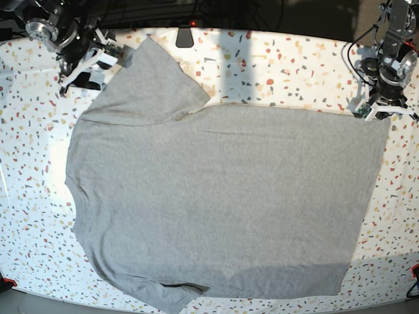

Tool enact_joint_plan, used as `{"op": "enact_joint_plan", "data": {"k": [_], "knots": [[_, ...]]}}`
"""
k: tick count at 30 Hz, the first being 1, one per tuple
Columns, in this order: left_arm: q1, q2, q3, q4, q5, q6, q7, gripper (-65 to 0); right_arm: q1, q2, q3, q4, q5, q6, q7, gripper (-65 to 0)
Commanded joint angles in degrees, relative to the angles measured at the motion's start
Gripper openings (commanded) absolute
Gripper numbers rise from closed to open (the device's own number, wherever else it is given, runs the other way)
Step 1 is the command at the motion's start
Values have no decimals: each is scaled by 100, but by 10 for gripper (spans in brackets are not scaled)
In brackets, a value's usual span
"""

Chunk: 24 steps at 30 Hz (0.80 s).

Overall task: Fold the T-shirt properly
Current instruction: 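Move both grippers down to the shirt's collar-side corners, then grasp the shirt's shoulder corners with both grippers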

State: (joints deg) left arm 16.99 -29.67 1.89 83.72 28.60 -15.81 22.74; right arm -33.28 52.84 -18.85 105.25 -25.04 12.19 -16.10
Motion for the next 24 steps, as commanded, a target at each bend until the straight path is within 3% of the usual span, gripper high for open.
{"op": "enact_joint_plan", "data": {"k": [1,10,15,20,24], "knots": [[48,-68,-17,-4,-63,-129,166,-650,107,44,-59,-44,-59,-17,2,-276],[48,-68,-17,-4,-61,-131,166,-650,1045,-501,-621,-542,-188,37,17,-277],[46,-70,-17,-4,-63,-131,166,-650,1215,-667,-809,-542,-181,439,-79,-278],[46,-68,-17,-4,-61,-131,166,-650,1215,-859,-807,-540,-181,922,-476,-398],[48,-68,-17,-4,-61,-131,168,-650,1217,-855,-807,-540,-184,1427,-654,-422]]}}
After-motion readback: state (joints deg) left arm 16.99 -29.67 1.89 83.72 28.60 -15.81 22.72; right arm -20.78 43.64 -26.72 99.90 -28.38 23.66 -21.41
